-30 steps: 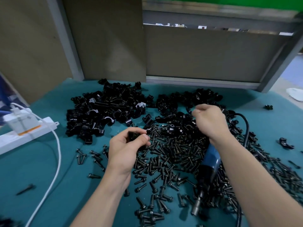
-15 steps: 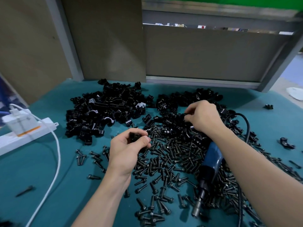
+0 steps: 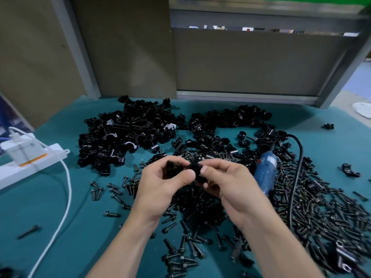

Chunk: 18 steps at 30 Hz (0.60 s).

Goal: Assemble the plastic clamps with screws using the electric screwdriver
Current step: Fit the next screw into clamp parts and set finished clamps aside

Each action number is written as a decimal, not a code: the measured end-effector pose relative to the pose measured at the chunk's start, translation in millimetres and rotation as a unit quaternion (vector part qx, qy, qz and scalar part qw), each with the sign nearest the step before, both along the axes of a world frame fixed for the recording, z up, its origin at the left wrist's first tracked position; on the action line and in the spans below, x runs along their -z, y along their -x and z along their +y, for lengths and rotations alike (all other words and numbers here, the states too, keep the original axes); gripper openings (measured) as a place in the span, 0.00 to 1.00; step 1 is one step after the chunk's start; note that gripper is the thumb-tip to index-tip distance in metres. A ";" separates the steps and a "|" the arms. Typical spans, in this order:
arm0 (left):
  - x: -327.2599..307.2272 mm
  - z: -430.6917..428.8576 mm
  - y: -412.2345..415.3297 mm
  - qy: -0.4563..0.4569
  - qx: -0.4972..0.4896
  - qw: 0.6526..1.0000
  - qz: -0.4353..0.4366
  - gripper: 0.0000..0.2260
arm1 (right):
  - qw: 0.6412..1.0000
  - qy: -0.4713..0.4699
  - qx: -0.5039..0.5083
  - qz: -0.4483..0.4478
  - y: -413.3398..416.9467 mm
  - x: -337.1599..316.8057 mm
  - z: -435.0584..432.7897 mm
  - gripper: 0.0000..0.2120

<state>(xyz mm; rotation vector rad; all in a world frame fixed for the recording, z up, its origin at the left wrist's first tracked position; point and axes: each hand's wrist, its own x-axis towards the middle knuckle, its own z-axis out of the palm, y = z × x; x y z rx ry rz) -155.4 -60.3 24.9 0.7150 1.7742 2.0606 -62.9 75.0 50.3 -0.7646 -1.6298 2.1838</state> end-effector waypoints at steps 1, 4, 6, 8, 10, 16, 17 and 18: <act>0.6 0.3 0.2 0.008 0.007 1.000 0.006 0.08 | 1.000 0.011 0.001 0.008 -1.8 2.3 -3.0 0.09; 0.6 0.9 1.9 -0.001 0.010 1.000 -0.009 0.06 | 0.994 0.099 -0.006 0.034 -7.6 5.9 -4.5 0.10; 0.2 0.8 3.3 -0.017 0.017 0.999 -0.039 0.06 | 0.986 0.156 -0.018 0.052 -10.1 6.6 -3.7 0.14; -0.8 0.6 4.4 -0.041 0.034 0.995 -0.085 0.06 | 0.979 0.187 -0.032 0.071 -10.5 6.6 -4.4 0.17; -0.9 -0.6 5.9 -0.074 0.056 0.986 -0.135 0.06 | 0.974 0.206 -0.038 0.083 -9.5 6.1 -5.7 0.18; 2.6 1.6 7.3 -0.089 0.048 0.970 -0.220 0.06 | 0.948 0.303 -0.019 0.095 -4.5 10.5 -13.6 0.15; 4.4 2.9 8.0 -0.084 0.041 0.971 -0.218 0.08 | 0.944 0.315 -0.015 0.101 -4.1 11.3 -14.7 0.17; 5.2 3.5 8.3 -0.082 0.035 0.972 -0.218 0.10 | 0.942 0.318 -0.013 0.103 -4.2 11.7 -15.2 0.19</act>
